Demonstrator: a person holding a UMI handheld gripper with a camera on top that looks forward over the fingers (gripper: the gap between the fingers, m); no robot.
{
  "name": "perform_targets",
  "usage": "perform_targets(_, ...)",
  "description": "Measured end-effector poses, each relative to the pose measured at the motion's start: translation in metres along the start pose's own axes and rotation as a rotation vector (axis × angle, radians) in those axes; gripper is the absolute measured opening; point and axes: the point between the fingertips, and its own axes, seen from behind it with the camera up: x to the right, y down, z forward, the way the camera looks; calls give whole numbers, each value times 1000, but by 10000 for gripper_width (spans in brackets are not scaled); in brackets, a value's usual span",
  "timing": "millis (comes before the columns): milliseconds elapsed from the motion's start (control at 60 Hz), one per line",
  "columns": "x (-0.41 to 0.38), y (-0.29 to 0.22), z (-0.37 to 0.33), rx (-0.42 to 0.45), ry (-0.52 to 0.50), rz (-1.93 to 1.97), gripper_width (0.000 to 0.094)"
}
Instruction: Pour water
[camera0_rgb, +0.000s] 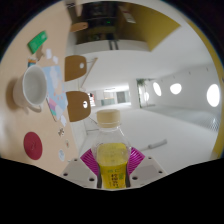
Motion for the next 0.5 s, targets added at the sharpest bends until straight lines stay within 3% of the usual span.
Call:
perform_targets(117, -37, -69, 9, 113, 22, -508, 327)
perform_targets(233, -73, -82, 13, 171, 18, -814, 326)
perform_targets(250, -79, -92, 27, 185, -23, -855, 326)
perform_targets(417, -78, -85, 36, 162, -27, -784, 328)
perform_targets(500, -40, -86, 43, 147, 5, -503, 327)
